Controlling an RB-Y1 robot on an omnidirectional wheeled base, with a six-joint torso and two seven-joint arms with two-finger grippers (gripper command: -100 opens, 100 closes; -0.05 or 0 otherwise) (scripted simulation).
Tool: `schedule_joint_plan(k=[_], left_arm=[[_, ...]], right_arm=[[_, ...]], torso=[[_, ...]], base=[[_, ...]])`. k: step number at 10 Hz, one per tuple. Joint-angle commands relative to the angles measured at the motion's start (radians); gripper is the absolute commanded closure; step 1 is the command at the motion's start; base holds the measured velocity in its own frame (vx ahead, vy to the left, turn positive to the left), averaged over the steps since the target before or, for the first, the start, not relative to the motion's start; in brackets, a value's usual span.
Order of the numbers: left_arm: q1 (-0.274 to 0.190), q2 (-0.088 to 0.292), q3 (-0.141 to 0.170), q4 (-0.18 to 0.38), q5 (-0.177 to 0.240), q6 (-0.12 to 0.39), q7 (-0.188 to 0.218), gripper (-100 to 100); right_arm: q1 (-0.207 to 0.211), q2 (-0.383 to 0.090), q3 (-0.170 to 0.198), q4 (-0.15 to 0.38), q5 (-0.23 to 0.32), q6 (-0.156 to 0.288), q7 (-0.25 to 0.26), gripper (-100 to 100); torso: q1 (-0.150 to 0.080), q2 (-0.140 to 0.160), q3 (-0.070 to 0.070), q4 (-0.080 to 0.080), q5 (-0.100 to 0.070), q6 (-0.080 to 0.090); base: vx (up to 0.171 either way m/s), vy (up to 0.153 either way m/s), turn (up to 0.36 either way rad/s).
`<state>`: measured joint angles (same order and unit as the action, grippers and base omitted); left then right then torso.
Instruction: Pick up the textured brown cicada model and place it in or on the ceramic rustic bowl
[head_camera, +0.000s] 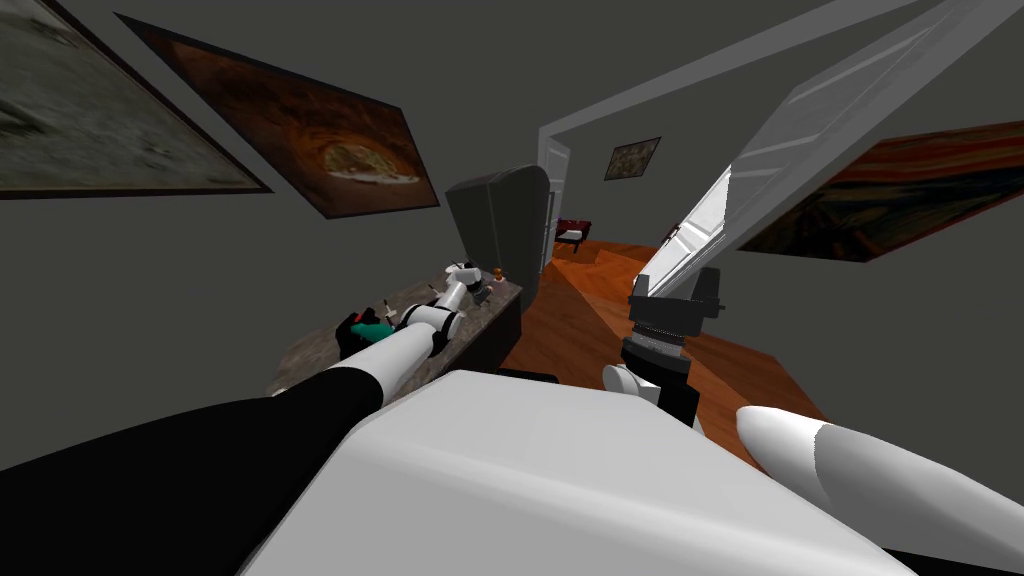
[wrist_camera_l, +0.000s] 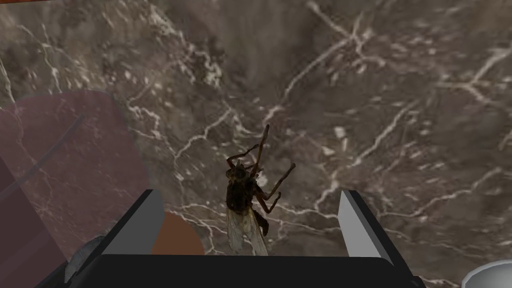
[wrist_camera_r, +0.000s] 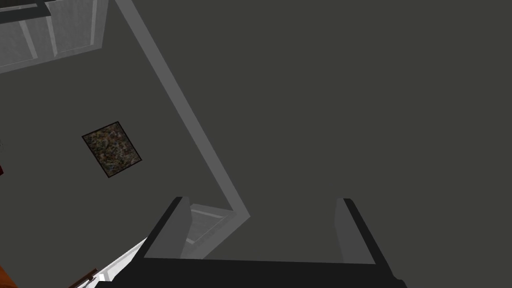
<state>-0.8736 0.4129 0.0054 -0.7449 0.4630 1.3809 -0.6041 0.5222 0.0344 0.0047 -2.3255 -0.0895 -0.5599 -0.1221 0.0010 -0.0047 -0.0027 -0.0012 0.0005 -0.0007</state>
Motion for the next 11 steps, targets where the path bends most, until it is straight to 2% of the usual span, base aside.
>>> schedule_joint_plan(k=[1,2,3,4,5,6,7,8,9,10,11], left_arm=[[-0.018,0.008,-0.002,0.026,0.009,0.034,-0.01,-100],[-0.018,0.005,-0.001,0.029,0.006,0.014,-0.008,-100],[-0.02,0.005,-0.001,0.032,0.006,0.018,-0.01,0],[-0.007,0.02,0.019,0.037,0.011,0.018,-0.06,-100],[-0.007,0.02,0.019,0.037,0.011,0.018,-0.063,-100],[0.005,0.034,0.04,0.042,0.017,0.018,-0.103,-100],[0.005,0.034,0.04,0.042,0.017,0.018,-0.116,-100],[0.017,0.049,0.06,0.047,0.022,0.019,-0.149,-100],[0.017,0.049,0.06,0.047,0.022,0.019,-0.169,-100],[0.03,0.063,0.081,0.052,0.027,0.019,-0.202,-100],[0.03,0.063,0.081,0.052,0.027,0.019,-0.222,-100]], right_arm=[[0.0,0.0,0.0,0.0,0.0,0.0,0.0,0],[0.0,0.0,0.0,0.0,0.0,0.0,0.0,0],[0.0,0.0,0.0,0.0,0.0,0.0,0.0,0],[0.0,0.0,0.0,0.0,0.0,0.0,0.0,0],[0.0,0.0,0.0,0.0,0.0,0.0,0.0,0],[0.0,0.0,0.0,0.0,0.0,0.0,0.0,0],[0.0,0.0,0.0,0.0,0.0,0.0,0.0,0],[0.0,0.0,0.0,0.0,0.0,0.0,0.0,0],[0.0,0.0,0.0,0.0,0.0,0.0,0.0,0],[0.0,0.0,0.0,0.0,0.0,0.0,0.0,0],[0.0,0.0,0.0,0.0,0.0,0.0,0.0,0]], torso=[[0.0,0.0,0.0,0.0,0.0,0.0],[0.0,0.0,0.0,0.0,0.0,0.0],[0.0,0.002,0.001,0.0,0.0,0.0],[-0.001,0.004,0.002,0.001,0.0,0.0],[-0.005,0.002,0.001,0.0,-0.001,-0.001],[-0.007,0.0,0.0,0.0,-0.002,0.0],[-0.009,0.0,0.0,0.0,-0.002,-0.001],[-0.008,0.0,0.0,0.0,-0.002,0.0],[-0.008,-0.001,0.0,0.0,-0.002,0.0],[-0.008,-0.001,0.0,0.0,-0.002,0.0],[-0.01,-0.002,-0.001,0.0,-0.002,0.0]], base=[[0.06,0.023,-0.011],[0.025,0.011,-0.004],[0.005,0.002,0.001],[0.06,-0.073,0.154],[0.079,-0.101,0.106],[0.078,-0.122,0.169],[0.063,-0.112,0.09],[0.079,-0.109,0.147],[0.075,-0.103,0.081],[0.095,-0.137,0.135],[0.068,-0.124,0.091]])
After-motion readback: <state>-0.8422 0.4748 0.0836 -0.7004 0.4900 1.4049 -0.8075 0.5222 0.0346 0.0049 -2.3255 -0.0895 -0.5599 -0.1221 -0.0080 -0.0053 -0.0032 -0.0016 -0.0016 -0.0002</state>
